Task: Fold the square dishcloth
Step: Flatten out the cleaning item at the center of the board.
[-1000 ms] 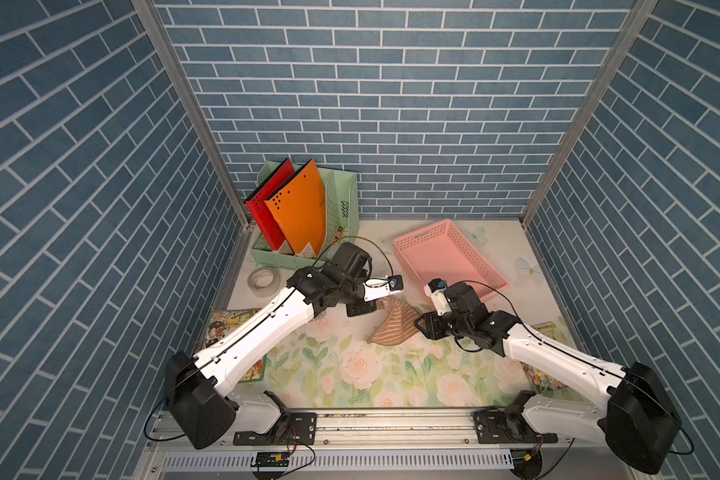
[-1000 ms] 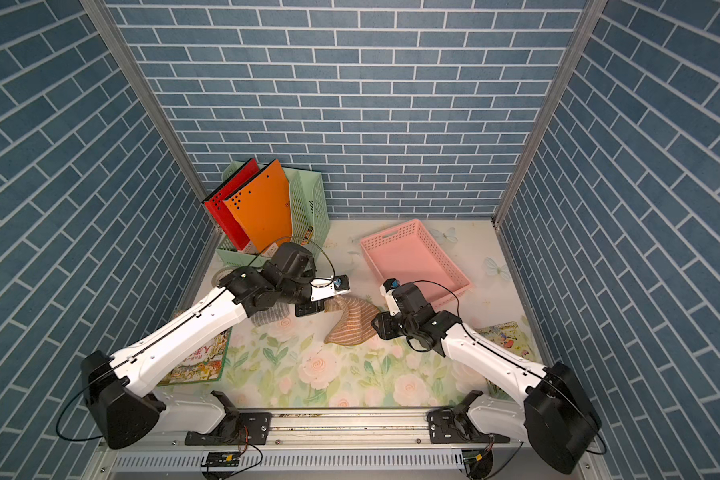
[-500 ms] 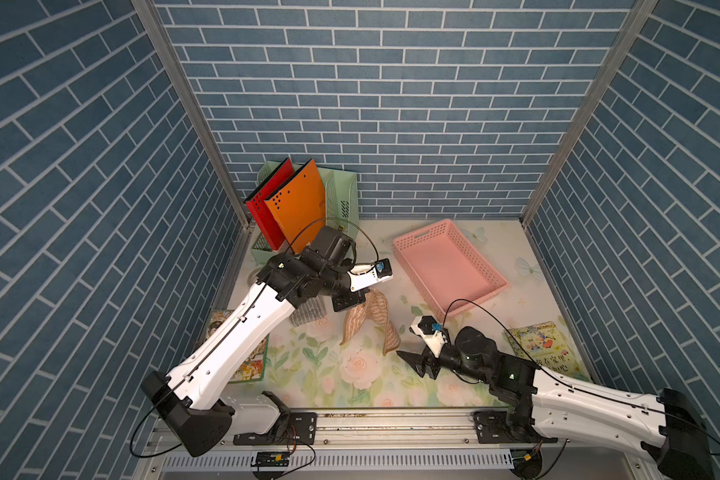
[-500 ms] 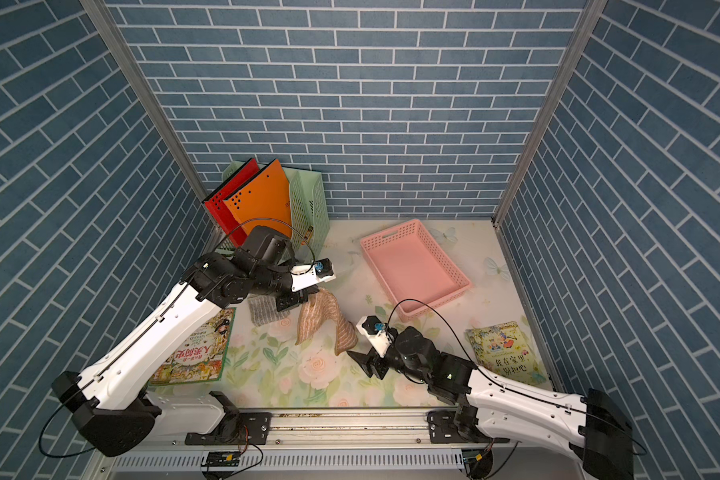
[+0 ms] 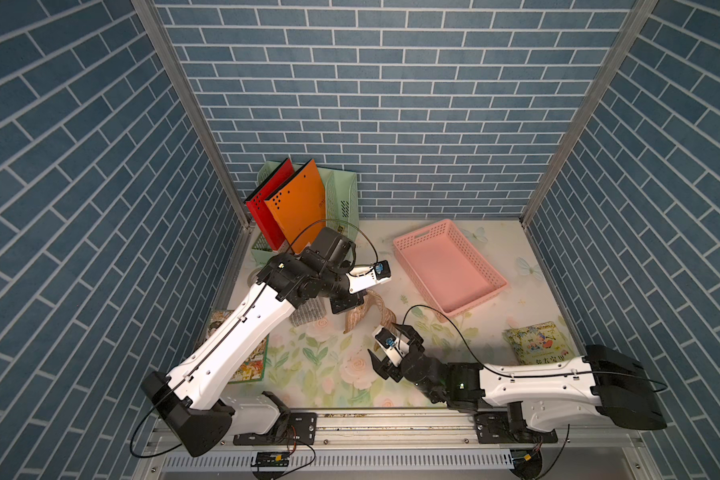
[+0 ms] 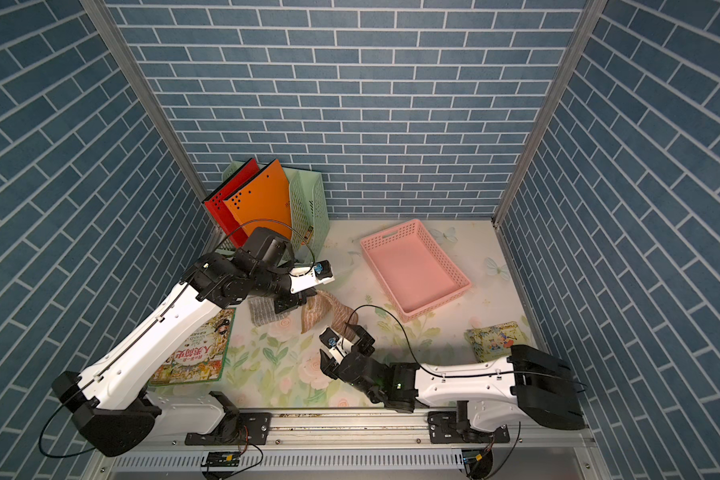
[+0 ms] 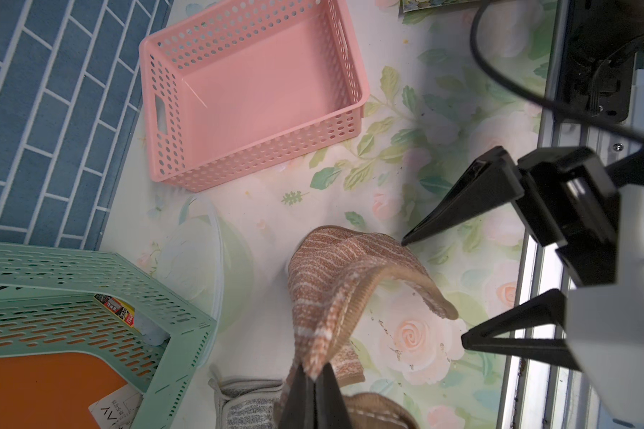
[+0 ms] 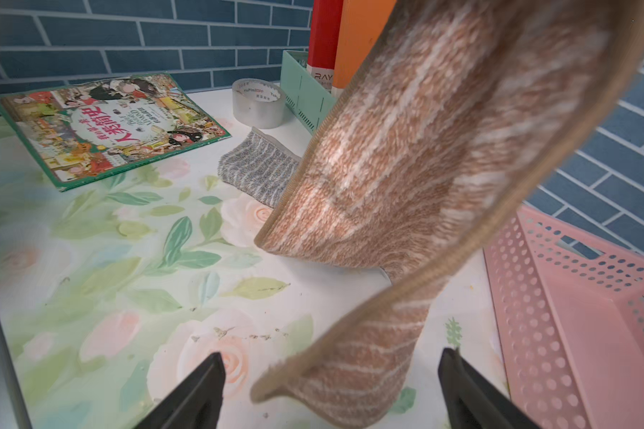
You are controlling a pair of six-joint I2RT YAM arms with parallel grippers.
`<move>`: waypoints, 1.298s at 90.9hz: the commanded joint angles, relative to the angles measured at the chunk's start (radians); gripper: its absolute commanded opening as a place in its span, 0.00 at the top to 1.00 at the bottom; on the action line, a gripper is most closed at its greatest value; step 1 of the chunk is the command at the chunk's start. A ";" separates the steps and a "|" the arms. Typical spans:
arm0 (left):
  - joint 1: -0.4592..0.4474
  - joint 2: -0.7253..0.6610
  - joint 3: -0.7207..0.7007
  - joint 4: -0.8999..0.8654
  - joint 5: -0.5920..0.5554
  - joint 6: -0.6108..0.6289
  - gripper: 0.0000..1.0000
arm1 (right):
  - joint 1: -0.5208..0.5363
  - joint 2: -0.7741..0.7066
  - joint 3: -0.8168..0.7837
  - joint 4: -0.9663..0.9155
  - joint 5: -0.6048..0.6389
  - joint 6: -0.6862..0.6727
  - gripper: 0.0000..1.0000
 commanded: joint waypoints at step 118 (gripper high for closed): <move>0.068 -0.041 -0.369 -0.129 -0.047 0.222 1.00 | -0.353 -0.305 -0.049 -0.362 -0.546 -0.166 1.00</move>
